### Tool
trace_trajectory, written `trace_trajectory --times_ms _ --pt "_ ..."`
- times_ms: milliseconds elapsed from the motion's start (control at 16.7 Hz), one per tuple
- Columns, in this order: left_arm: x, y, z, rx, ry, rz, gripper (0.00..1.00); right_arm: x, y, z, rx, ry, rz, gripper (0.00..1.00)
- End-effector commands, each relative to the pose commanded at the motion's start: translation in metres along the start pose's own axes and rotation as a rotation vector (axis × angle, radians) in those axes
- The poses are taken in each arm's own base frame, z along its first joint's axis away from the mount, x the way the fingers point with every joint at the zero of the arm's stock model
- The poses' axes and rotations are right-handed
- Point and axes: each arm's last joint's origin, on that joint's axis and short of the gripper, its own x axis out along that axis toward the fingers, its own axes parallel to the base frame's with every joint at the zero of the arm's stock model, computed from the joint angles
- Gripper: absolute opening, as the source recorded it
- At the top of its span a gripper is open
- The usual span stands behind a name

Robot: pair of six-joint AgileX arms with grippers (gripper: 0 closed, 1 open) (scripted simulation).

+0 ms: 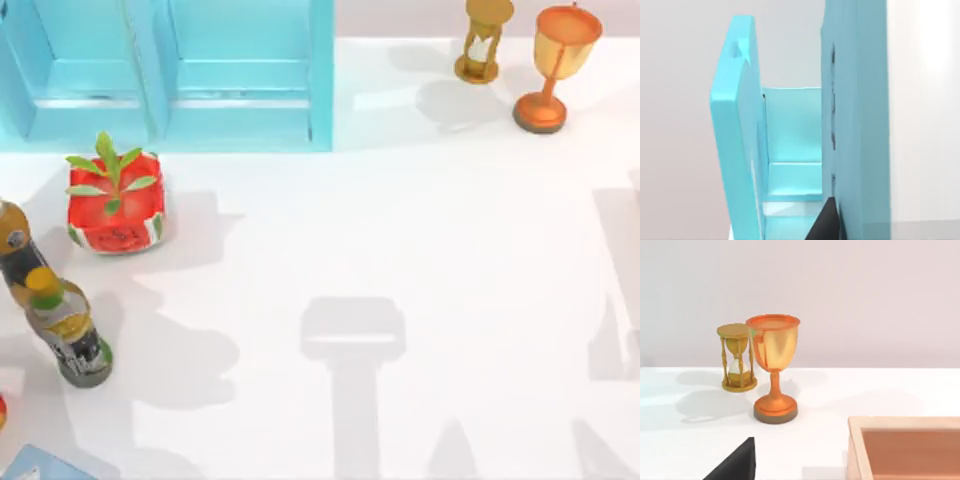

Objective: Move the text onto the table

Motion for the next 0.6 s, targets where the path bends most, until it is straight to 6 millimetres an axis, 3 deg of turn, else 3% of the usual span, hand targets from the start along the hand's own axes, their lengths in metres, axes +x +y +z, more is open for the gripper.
trace_trajectory --times_ms 180,300,420,600 --pt "0.020 -0.023 0.021 -0.052 -0.034 0.016 0.00 0.000 0.000 0.000 0.000 0.000 0.000 1.00" --pt "0.041 -0.052 0.037 -0.127 -0.068 0.024 0.00 0.000 0.000 0.000 0.000 0.000 0.000 1.00" --pt "0.062 -0.094 0.052 -0.248 -0.109 0.028 0.00 0.000 0.000 0.000 0.000 0.000 0.000 1.00" --pt "0.086 -0.172 0.062 -0.512 -0.168 0.018 0.00 0.000 0.000 0.000 0.000 0.000 0.000 1.00"
